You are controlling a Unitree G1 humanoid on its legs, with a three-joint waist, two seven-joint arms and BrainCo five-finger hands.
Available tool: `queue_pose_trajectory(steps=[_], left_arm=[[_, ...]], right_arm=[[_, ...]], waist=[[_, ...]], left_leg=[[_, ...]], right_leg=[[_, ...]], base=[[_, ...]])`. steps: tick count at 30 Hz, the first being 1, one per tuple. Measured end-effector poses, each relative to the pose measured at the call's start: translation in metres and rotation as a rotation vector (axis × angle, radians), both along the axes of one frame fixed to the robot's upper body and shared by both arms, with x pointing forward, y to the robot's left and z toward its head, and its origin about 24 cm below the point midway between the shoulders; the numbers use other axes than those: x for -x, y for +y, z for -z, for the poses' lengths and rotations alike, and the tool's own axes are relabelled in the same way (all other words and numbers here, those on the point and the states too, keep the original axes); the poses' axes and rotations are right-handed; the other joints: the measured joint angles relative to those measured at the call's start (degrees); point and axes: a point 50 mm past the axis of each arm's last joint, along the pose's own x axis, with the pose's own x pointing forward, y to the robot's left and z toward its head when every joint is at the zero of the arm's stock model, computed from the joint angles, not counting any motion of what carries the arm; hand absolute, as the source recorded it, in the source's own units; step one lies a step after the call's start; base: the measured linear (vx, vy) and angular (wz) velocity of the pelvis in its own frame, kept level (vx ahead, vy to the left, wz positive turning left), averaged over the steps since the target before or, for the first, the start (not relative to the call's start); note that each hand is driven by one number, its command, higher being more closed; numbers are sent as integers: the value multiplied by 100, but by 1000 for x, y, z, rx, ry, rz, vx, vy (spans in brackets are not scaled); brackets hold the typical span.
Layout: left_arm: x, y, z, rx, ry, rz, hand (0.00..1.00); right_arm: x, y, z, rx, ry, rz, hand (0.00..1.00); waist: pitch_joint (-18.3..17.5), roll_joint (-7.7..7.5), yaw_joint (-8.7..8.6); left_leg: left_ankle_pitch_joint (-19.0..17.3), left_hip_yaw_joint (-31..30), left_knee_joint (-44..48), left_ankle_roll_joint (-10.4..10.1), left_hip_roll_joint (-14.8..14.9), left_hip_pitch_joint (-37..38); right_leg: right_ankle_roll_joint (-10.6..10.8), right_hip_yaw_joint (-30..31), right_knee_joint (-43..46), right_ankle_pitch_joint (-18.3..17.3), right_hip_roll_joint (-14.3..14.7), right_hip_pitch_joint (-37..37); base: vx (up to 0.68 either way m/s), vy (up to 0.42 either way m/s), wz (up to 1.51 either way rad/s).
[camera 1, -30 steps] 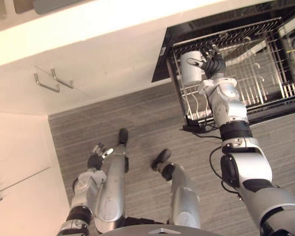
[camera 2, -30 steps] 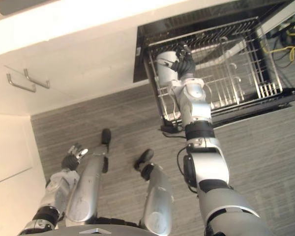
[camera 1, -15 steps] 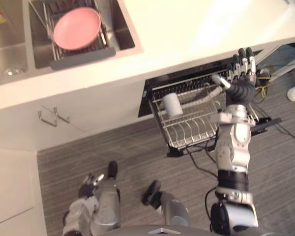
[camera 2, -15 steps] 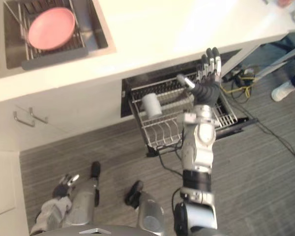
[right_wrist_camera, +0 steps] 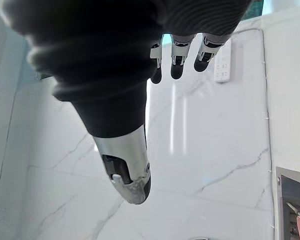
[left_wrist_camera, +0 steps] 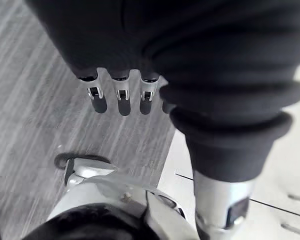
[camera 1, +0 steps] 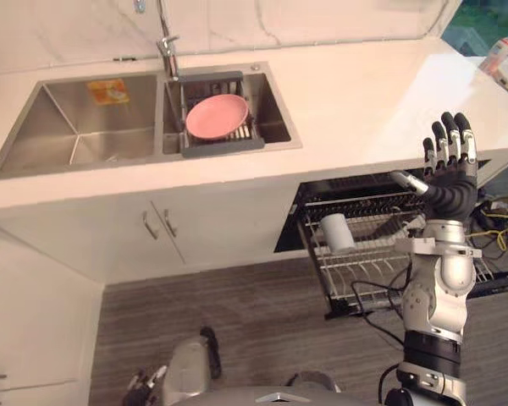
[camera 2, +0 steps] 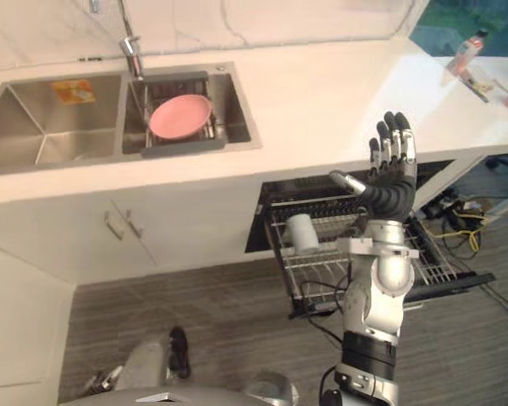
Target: Walk over to the sink, pick up the cup, carry it to the dishwasher, place the cup inside the dishwasher, then close the dishwasher door
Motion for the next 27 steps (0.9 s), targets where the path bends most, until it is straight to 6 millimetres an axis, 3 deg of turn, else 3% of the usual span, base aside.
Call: queue_pose_trajectory(steps=[1, 2, 3, 4, 5, 6, 8, 10, 11, 12, 14, 20, 21, 27], left_arm=[[-2, 1, -1, -31, 13, 57, 0], [-6, 1, -2, -56, 9, 112, 0], [-6, 0, -2, -67, 13, 138, 0], [-12, -1, -3, -80, 6, 191, 0], [-18, 1, -5, -102, -3, 256, 0], [-21, 3, -6, -111, -7, 275, 0], [-25, 10, -9, -128, -2, 322, 0], [-23, 15, -8, -130, 25, 326, 0], [-22, 15, -8, -129, 34, 334, 0], [-22, 15, -7, -131, 37, 343, 0], [-19, 15, -7, -136, 49, 387, 0], [-6, 2, -1, -92, 72, 360, 0], [-1, 2, -1, -91, 63, 322, 0], [-1, 2, -1, -88, 63, 317, 0]], right_arm=[[4, -2, 7, -27, 20, 7, 0], [8, -3, 15, -47, 51, 23, 0], [8, -2, 17, -49, 58, 22, 0], [8, 2, 21, -59, 72, 10, 0], [7, 7, 24, -70, 81, -7, 0], [6, 9, 25, -73, 84, -16, 0], [11, 14, 20, -65, 55, -25, 0], [19, 16, 5, -27, -8, -28, 0], [23, 16, -5, -3, -53, -24, 0], [25, 16, -8, 7, -69, -23, 0], [30, 11, -9, 11, -79, -11, 0], [34, 1, -9, -24, -81, 47, 0], [34, 5, -8, -6, -77, 8, 0], [34, 5, -8, -9, -78, 3, 0]], waist=[[-122, -4, -18], [-215, -34, -56], [-213, 5, -53], [-205, 0, -102], [-190, -16, -176], [-163, -73, -227], [-134, -209, -294], [-188, -368, -290], [-195, -374, -324], [-189, -369, -349], [-200, -387, -442], [-312, 10, -454], [-295, 18, -450], [-267, 48, -435]], left_leg=[[-198, 36, 118, 71, -96, 33], [-329, 101, 78, 111, -229, 156], [-397, 126, 136, 159, -247, 182], [-445, 135, 99, 213, -295, 251], [-457, 76, -4, 251, -387, 487], [-465, -5, -19, 276, -421, 560], [-409, -197, -225, 352, -519, 791], [-238, -300, -613, 294, -675, 1012], [-170, -379, -790, 286, -732, 1099], [-159, -433, -836, 276, -755, 1136], [-195, -666, -895, 214, -817, 1303], [-115, -786, -1356, 28, -640, 1539], [171, -636, -2092, -46, -618, 1885], [175, -651, -2087, -48, -618, 1860]], right_leg=[[79, 17, 24, -7, -142, 53], [-71, 83, 200, 117, -278, 137], [-504, 228, 670, 194, -404, -62], [-1582, 797, 1640, 637, -608, -667], [-1679, 1582, 2267, 981, -554, -1082], [-1395, 1905, 2443, 833, -390, -1173], [-720, 2456, 2187, 247, 391, -1190], [-596, 2500, 1246, -48, 894, -1146], [-619, 2461, 521, -69, 1162, -1116], [-652, 2453, 204, -39, 1250, -1096], [-826, 2510, -427, 657, 1397, -911], [-924, 2394, -1531, 1020, 1791, -322], [-982, 2531, -2432, 1447, 2025, 58], [-982, 2496, -2432, 1446, 2017, 54]], base=[[140, 200, -6], [163, 151, -8], [183, 178, -10], [244, 208, 5], [192, 191, 20], [190, 98, 45], [138, -12, 52], [179, -58, 43], [173, -66, 44], [101, -38, 51], [137, -59, 48], [120, -54, 4], [32, -11, -1], [0, 0, 2]])
